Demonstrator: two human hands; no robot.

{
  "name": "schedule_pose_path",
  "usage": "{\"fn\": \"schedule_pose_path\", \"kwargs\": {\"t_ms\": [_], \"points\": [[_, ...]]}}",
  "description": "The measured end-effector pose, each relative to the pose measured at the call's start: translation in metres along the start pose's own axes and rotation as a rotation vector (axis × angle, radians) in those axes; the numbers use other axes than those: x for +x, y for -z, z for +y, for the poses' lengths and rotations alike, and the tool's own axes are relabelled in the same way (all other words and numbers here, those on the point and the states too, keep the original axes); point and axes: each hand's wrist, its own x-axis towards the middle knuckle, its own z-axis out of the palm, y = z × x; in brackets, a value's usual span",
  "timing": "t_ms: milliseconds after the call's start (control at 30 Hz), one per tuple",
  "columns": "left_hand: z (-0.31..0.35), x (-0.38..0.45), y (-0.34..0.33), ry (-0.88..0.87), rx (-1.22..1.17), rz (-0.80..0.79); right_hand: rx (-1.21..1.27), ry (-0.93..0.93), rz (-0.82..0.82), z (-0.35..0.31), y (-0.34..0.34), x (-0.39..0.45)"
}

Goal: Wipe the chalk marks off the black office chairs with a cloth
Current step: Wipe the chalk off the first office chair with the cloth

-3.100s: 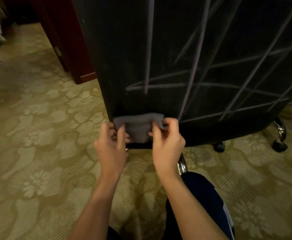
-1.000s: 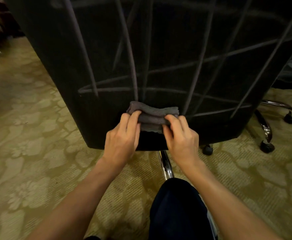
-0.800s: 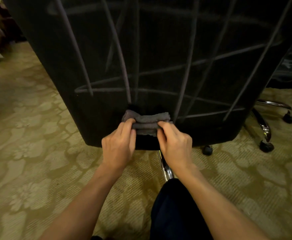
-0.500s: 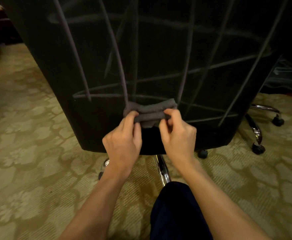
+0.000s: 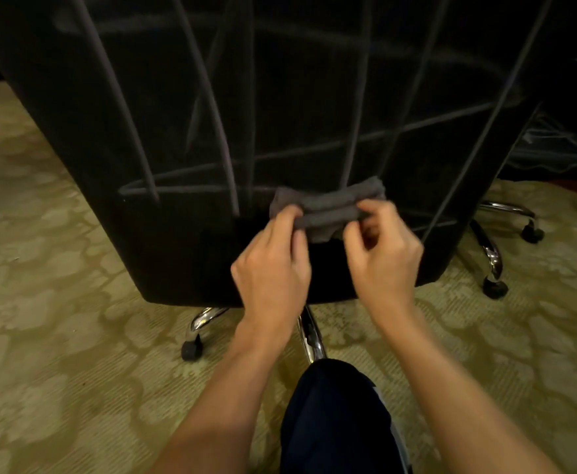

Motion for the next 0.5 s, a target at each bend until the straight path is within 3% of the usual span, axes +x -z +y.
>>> {"fn": "schedule_pose_path", "kwargs": {"t_ms": [100, 267, 500], "points": [[0.024, 0.013, -0.004, 0.012, -0.006, -0.022, -0.040, -0.014, -0.030, 0.006, 0.009, 0.011], [-0.025, -0.030, -0.009, -0.066, 0.137, -0.086, 0.011, 0.005, -0.225, 0.028, -0.012, -0.057], [-0.036, -0.047, -0.001, 0.171, 0.215, 0.019, -0.077, 0.049, -0.327, 0.006, -0.022, -0.065]]}}
